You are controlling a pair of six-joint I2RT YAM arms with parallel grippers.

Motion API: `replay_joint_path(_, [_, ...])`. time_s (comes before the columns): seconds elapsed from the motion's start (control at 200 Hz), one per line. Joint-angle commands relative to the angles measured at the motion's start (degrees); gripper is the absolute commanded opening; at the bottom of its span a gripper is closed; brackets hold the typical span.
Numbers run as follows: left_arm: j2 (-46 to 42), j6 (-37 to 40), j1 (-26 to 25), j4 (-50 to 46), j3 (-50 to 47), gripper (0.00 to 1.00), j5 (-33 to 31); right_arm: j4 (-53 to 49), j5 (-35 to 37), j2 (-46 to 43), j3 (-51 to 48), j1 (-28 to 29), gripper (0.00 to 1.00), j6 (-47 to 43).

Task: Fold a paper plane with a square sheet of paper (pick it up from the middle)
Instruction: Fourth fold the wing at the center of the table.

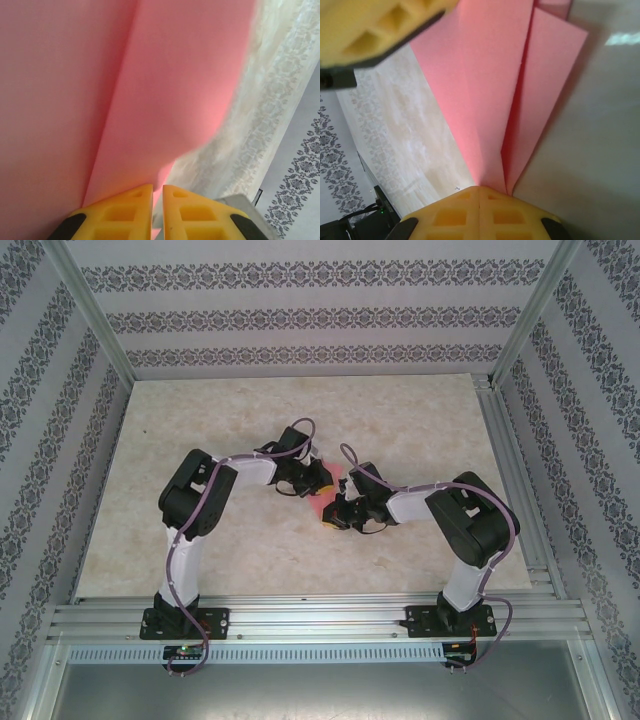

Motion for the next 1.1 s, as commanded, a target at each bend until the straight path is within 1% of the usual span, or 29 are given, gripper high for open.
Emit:
replay_joint_path(0.0, [2.92,4.35,1.73,-2.37,3.82,0.15,0.26,-5.46,5.84,3.69,-2.58,-0.84,0.01,-0.64])
replay_joint_path(0.275, [6.79,6.37,4.30,-1.74,7.82,0.18,3.98,-6.82,6.63,3.70,-2.82,-1.48,0.00,-1.12])
replay_joint_path(0.435, [8.84,8.94,5.04,-5.23,12.30,0.19,5.57,-7.79,7.25,3.70,-2.71,-1.66,0.00,-1.39])
replay_joint_path(0.619, [12.00,12.17,5.92,-10.89,17.81,0.21,4.70,-9.00,7.65,3.35,-2.48,-1.75,0.00,-1.82])
replay_joint_path(0.744, [13.53,13.56,6.05,-14.23,21.16,0.21,2.44,-10.03,8.01,2.92,-2.34,-1.75,0.00,-2.25])
replay_joint_path(0.844, [14.97,13.79,6.04,-15.48,23.62,0.21,3.17,-10.49,8.08,2.69,-2.25,-1.75,0.00,-2.46])
replay_joint_path(0.974, [14.34,12.60,6.00,-15.20,23.00,0.21,3.56,-9.03,7.64,-1.29,-2.76,-2.15,0.00,-2.16])
replay_joint_path(1.094, [10.89,8.44,5.84,-10.50,17.39,0.21,2.89,-7.26,6.46,-6.28,-0.90,-3.31,0.01,-1.36])
